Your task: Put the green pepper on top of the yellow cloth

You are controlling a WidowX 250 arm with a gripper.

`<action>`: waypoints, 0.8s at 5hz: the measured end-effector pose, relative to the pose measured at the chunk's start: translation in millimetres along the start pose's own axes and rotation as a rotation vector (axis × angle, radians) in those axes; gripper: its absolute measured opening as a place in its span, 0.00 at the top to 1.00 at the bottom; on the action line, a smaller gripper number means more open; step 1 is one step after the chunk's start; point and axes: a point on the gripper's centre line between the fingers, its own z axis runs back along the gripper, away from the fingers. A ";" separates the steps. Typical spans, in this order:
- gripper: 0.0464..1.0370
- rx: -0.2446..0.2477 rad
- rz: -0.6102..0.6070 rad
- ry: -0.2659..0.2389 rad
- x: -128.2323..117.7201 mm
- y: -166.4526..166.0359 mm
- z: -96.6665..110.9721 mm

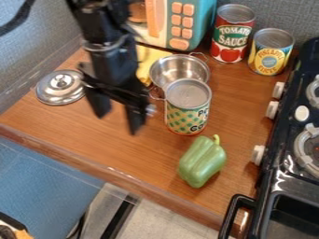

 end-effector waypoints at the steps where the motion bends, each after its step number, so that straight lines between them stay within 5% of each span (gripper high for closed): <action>1: 0.04 -0.023 -0.018 0.001 0.0 -30.6 -1.0; 4: 0.04 0.070 -0.062 0.022 -7.5 -70.0 -47.0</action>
